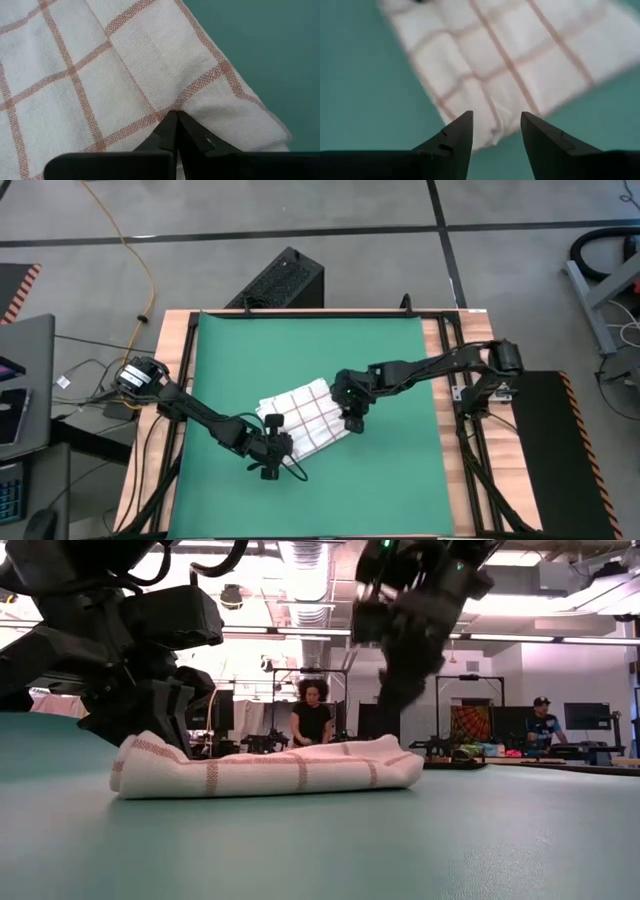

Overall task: Roll towel
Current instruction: Roll the white stripe towel

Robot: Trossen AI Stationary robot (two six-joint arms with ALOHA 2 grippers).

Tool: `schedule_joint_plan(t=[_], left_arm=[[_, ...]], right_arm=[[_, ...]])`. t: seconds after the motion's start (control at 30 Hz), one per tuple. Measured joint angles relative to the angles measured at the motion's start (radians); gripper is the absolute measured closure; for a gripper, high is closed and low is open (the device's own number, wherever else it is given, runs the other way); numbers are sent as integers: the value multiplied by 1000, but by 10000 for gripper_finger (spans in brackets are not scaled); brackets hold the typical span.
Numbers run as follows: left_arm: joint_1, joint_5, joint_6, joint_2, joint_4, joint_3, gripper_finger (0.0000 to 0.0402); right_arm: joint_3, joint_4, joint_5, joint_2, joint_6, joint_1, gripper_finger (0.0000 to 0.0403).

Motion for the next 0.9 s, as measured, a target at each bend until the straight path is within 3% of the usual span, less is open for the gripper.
schedule_joint_plan(t=[0.3,0.4,0.6,0.9], left_arm=[[0,-1,9,1,-6,0,401],[0,0,7,1,-10,0,401],[0,0,1,2,-14,-1,401],[0,-1,0,2,-10,-1,401]], right_arm=[[2,17,-9,-27,-434,135,216],[2,16,47,-1,-535,179,206],[2,8,169,51,-558,191,157],[3,6,171,141,-610,155,137]])
